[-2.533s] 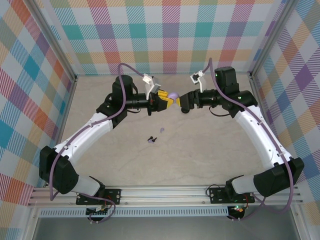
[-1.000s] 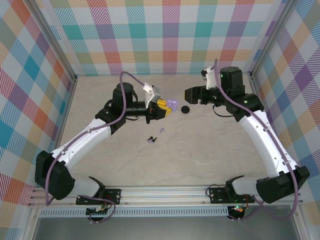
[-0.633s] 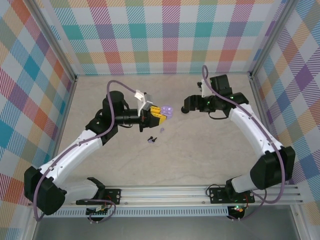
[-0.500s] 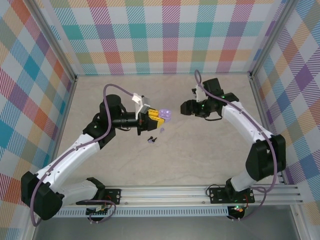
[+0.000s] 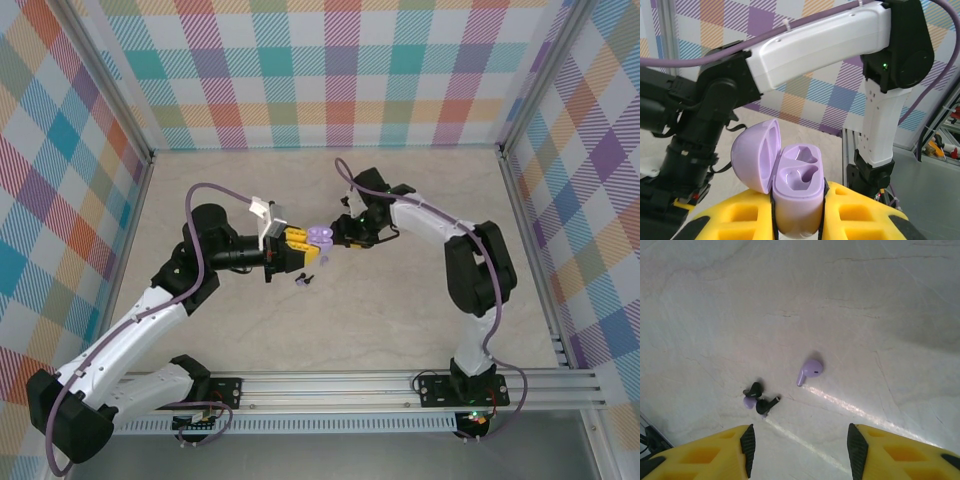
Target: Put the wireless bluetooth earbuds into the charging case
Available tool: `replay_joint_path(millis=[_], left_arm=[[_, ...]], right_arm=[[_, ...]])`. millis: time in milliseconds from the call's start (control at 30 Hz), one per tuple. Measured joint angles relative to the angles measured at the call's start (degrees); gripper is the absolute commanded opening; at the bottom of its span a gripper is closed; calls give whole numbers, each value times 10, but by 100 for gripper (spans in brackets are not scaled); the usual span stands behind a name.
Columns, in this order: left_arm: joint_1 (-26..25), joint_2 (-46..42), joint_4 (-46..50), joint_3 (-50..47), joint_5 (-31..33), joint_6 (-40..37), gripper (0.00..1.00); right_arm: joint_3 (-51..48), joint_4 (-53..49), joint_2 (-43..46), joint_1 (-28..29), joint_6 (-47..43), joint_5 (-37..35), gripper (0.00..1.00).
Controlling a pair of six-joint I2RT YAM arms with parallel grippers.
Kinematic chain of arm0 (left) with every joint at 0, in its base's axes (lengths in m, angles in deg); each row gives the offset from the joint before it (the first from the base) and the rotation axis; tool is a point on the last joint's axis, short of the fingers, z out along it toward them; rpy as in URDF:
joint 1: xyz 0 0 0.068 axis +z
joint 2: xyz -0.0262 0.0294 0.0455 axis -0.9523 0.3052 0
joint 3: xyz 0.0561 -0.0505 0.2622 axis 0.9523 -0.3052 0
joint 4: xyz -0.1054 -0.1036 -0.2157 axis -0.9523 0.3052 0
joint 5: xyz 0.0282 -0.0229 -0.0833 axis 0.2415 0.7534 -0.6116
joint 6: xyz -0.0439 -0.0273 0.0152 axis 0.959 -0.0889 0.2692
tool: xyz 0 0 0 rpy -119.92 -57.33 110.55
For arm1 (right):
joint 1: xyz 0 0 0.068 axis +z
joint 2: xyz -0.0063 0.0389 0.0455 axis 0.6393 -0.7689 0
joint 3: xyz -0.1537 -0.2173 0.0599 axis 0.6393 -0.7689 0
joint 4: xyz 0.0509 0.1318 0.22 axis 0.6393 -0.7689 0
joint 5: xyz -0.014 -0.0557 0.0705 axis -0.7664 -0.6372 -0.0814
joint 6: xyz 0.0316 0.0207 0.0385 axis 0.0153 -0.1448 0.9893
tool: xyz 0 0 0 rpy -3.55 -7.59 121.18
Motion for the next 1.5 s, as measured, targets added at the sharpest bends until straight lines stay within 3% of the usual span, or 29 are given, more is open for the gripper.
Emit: replay_joint_path(millis=[333,933,1500], left_arm=[[0,-14,15,0,2,0,15],[0,-14,18,0,2,0,15],[0,-18,28,0,2,0,15]], right_arm=[[82,-38,-92,40,17,-39,47],[140,-94,-149,72,73,-84,45],[165,-117,-174,78,85,-119,35]])
